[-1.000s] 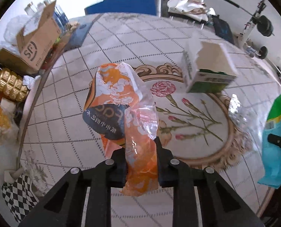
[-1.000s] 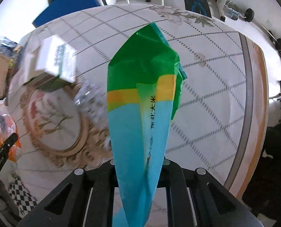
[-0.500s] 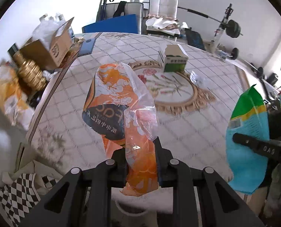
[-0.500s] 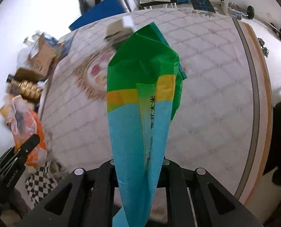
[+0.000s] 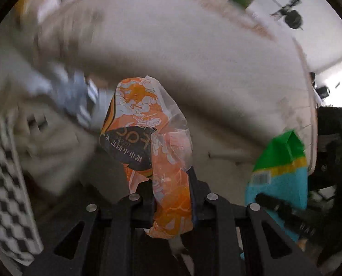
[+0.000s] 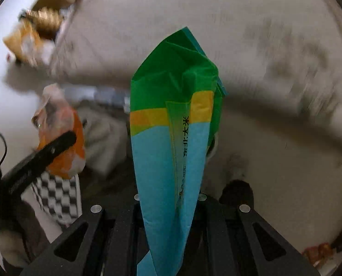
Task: Collect trash
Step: 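Carry both bags over the white bin and open both tools to drop them, then raise both tools back up toward the table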
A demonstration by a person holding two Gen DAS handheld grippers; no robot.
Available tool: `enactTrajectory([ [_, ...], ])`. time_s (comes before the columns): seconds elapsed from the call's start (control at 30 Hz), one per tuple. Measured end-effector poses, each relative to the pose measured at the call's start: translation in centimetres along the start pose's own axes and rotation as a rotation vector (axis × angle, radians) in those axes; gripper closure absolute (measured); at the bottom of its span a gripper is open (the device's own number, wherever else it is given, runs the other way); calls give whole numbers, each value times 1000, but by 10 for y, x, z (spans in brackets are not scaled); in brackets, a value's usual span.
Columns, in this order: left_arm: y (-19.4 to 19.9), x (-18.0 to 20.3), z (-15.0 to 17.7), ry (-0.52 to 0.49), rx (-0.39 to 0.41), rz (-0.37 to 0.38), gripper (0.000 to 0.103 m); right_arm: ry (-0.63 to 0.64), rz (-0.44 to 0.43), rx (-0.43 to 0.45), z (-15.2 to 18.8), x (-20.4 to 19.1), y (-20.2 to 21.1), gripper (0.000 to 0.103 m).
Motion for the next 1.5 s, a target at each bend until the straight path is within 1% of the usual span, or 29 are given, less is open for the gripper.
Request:
enactTrajectory([
  [0.03,-15,-9,6,31,-26,13,84,-2,-4,-38,11,3,-24,91],
  [0.1,-56,-27,17,109,-91,61,84,-6,-9,-82,18,7,-57,91],
  [0.13,-73,-35,21,140,-112,71,84,-5,-17,-110,20,10,-83,91],
  [0.27,-175,-63,29,222,-213,99,84,-2,-19,-158,9,26,-167,91],
  [0.3,-195,-69,32,234,-229,104,84,-6,-22,-169,4,33,-192,91],
  [0.4,-257,-83,33,272,-267,129,82,-3,-13,-186,-13,52,-249,91],
  [0.43,-270,-87,35,281,-271,142,81,-5,-24,-190,-17,58,-263,91],
  [0.53,-326,-99,35,327,-300,179,80,7,-25,-213,-34,82,-316,91],
  [0.6,-351,-106,38,356,-325,201,80,4,-26,-228,-40,96,-340,91],
  [0.63,-361,-107,41,359,-338,197,80,0,-40,-255,-41,102,-359,90],
  [0.67,-371,-110,43,357,-349,175,79,-5,-50,-268,-43,107,-367,90],
  [0.7,-372,-109,46,345,-355,157,76,-12,-62,-281,-43,111,-379,90],
  [0.77,-374,-111,46,319,-355,128,57,9,-76,-307,-46,111,-395,90],
  [0.8,-372,-112,46,309,-345,120,34,17,-76,-310,-47,112,-399,86],
  [0.83,-368,-113,46,304,-335,113,15,20,-83,-315,-49,112,-404,66],
  [0.87,-364,-113,46,303,-328,108,11,14,-89,-315,-52,110,-405,49],
  [0.9,-359,-114,46,302,-323,101,11,2,-106,-306,-54,110,-405,12],
  [0.93,-352,-116,46,302,-312,85,11,-2,-109,-295,-56,111,-404,0],
  [0.97,-351,-119,49,301,-303,70,11,1,-98,-286,-58,112,-401,0],
  [1.1,-322,-134,54,284,-211,-59,10,39,-1,-235,-57,115,-386,0],
  [1.13,-314,-135,55,269,-184,-102,10,55,20,-224,-56,114,-382,0],
  [1.17,-302,-137,56,231,-141,-190,10,80,56,-209,-53,114,-376,0],
  [1.23,-287,-134,63,185,-115,-268,10,117,119,-184,-50,112,-366,0],
  [1.3,-280,-129,71,167,-118,-272,10,146,192,-160,-46,110,-356,0],
  [1.4,-269,-118,79,144,-131,-277,10,171,271,-114,-42,104,-336,0],
  [1.5,-261,-112,90,117,-139,-286,10,174,303,-87,-36,99,-312,0],
])
Point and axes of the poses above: each gripper's, at about its wrist camera, not at the fingertips, and y roughly against the way its jaws point, x to its right, z to its underside, the point moved 7 cm from there along -y, roughly the way its jaws point, and after that the axes turned 2 degrees about -y, right-handed, at the moved point
